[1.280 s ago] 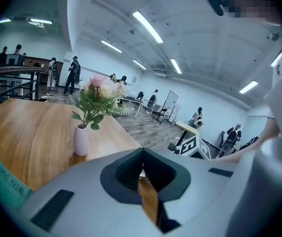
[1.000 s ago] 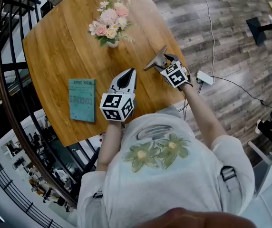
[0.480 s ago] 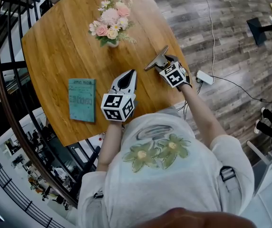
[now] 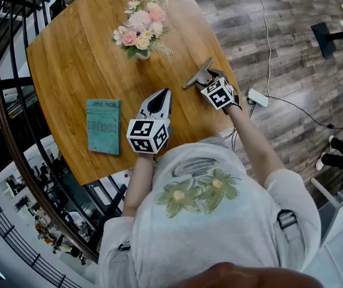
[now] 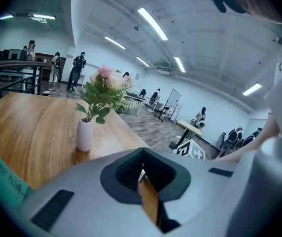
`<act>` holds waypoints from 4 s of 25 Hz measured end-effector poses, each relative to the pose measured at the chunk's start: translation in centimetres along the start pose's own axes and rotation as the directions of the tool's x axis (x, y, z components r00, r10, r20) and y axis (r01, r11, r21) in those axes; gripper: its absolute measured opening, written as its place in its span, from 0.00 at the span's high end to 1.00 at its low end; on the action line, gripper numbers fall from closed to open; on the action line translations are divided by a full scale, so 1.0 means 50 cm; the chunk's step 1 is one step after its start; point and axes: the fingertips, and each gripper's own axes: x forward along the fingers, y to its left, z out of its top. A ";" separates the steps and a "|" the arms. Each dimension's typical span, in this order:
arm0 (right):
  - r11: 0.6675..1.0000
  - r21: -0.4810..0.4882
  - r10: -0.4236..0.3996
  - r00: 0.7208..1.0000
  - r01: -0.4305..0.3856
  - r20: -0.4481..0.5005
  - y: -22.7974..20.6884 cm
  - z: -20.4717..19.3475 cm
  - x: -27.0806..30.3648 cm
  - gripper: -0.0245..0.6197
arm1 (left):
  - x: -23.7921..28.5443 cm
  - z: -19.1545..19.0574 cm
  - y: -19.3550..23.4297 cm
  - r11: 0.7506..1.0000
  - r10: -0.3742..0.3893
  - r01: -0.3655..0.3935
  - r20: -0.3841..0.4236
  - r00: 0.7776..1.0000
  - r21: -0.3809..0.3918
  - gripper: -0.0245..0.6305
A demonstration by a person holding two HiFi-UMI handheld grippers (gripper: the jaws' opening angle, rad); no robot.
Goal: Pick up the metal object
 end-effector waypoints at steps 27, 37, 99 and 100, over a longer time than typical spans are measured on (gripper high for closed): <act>1.000 -0.012 0.009 1.000 -0.009 0.000 0.031 -0.005 -0.036 0.52 | -0.019 -0.007 0.008 1.000 0.007 -0.007 0.011 1.000 -0.003 0.94; 1.000 -0.002 0.003 0.999 -0.003 0.053 0.039 0.017 -0.080 0.52 | -0.028 -0.009 0.007 1.000 0.008 -0.008 0.010 1.000 0.003 0.94; 1.000 -0.026 0.014 0.892 -0.003 0.453 0.119 0.231 -0.368 0.52 | -0.063 0.016 0.022 0.997 0.036 -0.039 0.052 0.998 0.061 0.94; 1.000 -0.028 0.015 0.888 -0.003 0.460 0.121 0.235 -0.373 0.52 | -0.064 0.017 0.020 0.997 0.035 -0.038 0.053 0.998 0.063 0.94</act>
